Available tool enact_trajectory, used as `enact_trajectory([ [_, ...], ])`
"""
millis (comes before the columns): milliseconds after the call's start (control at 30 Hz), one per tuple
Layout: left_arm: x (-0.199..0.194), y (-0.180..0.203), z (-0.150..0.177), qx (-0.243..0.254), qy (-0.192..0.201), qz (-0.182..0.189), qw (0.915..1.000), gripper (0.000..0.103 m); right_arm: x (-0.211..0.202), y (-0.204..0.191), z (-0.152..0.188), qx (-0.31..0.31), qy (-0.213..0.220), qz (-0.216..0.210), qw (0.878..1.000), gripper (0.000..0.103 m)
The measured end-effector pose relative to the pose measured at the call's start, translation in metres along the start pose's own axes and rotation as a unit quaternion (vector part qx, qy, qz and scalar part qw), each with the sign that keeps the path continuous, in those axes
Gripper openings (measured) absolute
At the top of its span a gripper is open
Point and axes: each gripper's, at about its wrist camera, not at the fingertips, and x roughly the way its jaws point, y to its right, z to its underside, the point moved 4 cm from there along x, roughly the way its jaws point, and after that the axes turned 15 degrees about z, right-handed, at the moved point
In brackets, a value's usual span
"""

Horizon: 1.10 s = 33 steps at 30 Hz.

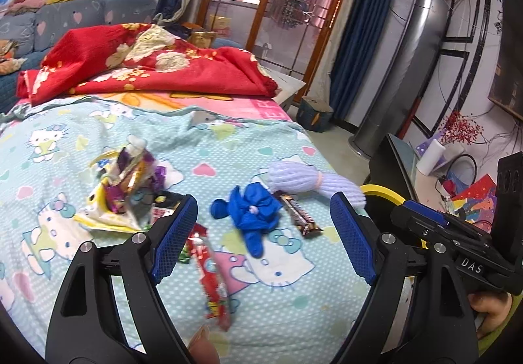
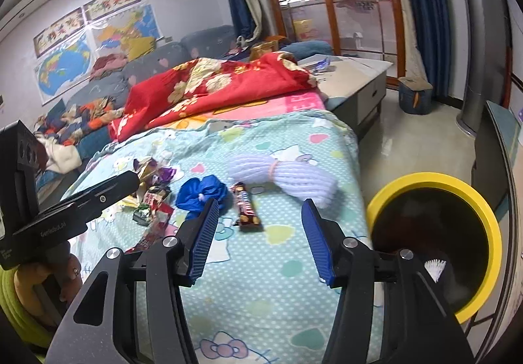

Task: Collect trash
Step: 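Move both tools back over the candy wrappers and chocolate bar, then grasp the red candy wrapper with the left tool while the right grasps the chocolate bar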

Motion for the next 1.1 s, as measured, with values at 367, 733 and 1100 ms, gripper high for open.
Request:
enact_trajectory([
  [367,-0.022,-0.028,0.004,-0.015,0.001,-0.026,0.9996,0.075,0.008,-0.037,0.001,-0.038,-0.007,-0.024,0.999,0.051],
  [733,-0.028,-0.061,0.030,-0.039,-0.033,-0.041,0.9979,0.075,0.028,-0.056,0.003,-0.060,-0.026,-0.030,0.997,0.051],
  [1100,-0.001,-0.039,0.056,-0.027,-0.088,-0.003,0.9957,0.062,0.071,-0.053,0.013,-0.065,-0.062,-0.011,0.996,0.051],
])
